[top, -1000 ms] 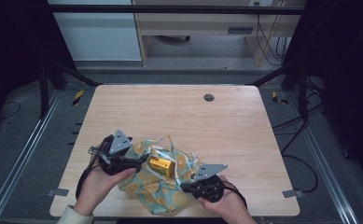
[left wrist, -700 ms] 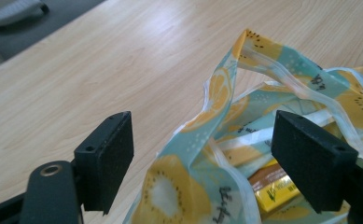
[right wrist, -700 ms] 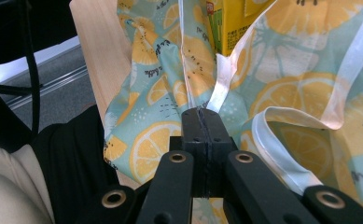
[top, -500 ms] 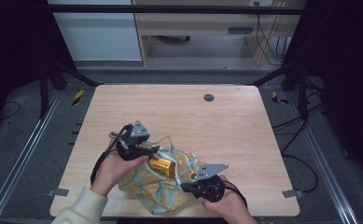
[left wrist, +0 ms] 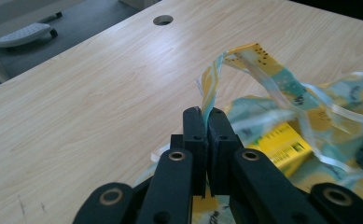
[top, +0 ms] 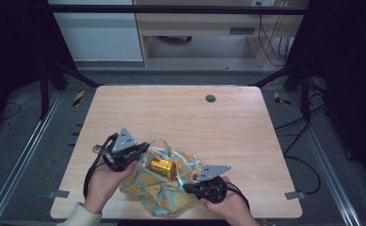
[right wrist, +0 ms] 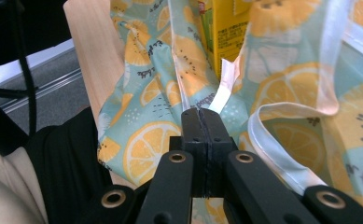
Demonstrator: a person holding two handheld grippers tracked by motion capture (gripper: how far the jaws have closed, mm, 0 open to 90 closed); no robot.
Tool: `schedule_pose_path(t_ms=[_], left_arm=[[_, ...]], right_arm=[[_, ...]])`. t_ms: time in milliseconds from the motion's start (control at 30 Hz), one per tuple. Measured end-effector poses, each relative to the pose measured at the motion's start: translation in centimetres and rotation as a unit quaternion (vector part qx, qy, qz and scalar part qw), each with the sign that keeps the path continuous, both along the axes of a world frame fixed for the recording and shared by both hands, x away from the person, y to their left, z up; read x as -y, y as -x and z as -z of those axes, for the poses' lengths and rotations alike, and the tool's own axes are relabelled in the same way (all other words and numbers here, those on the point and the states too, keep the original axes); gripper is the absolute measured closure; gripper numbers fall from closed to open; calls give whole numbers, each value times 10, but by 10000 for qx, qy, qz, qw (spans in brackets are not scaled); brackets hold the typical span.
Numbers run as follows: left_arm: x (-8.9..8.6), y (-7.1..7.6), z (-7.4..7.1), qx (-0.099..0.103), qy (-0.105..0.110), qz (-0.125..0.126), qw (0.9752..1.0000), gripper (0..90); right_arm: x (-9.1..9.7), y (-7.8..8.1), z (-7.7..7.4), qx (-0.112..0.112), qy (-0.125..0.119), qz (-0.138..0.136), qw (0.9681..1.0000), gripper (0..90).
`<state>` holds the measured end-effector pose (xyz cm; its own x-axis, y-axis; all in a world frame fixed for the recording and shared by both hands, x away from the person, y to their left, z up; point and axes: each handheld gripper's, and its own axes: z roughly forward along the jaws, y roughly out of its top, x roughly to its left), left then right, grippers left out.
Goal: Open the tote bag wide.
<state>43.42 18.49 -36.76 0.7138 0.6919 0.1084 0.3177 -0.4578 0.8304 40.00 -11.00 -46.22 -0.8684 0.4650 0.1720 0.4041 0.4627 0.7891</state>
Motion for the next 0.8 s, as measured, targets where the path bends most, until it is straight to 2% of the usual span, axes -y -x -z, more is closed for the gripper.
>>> schedule_pose_path(t_ms=[167,267,300,467,600,667,800], left_arm=[[-11,22,9,-69,161,238,9996,889],[-16,34,20,-164,180,425,9988,892],[-19,39,28,-231,219,538,9980,893],[-21,46,43,-322,179,718,9967,895],[-24,48,57,-482,174,894,9947,896],[-24,49,63,-594,60,1001,9932,895],[-21,48,78,-737,-408,1095,9904,895]], right_arm=[[1,-2,1,30,-8,100,9999,900],[2,-3,2,25,-8,164,9999,900],[2,-4,2,36,-12,165,9999,899],[3,-4,3,42,5,221,9997,897],[5,-5,2,46,0,254,9997,894],[5,-5,2,70,-5,250,9997,892],[6,-6,2,95,-8,275,9996,882]])
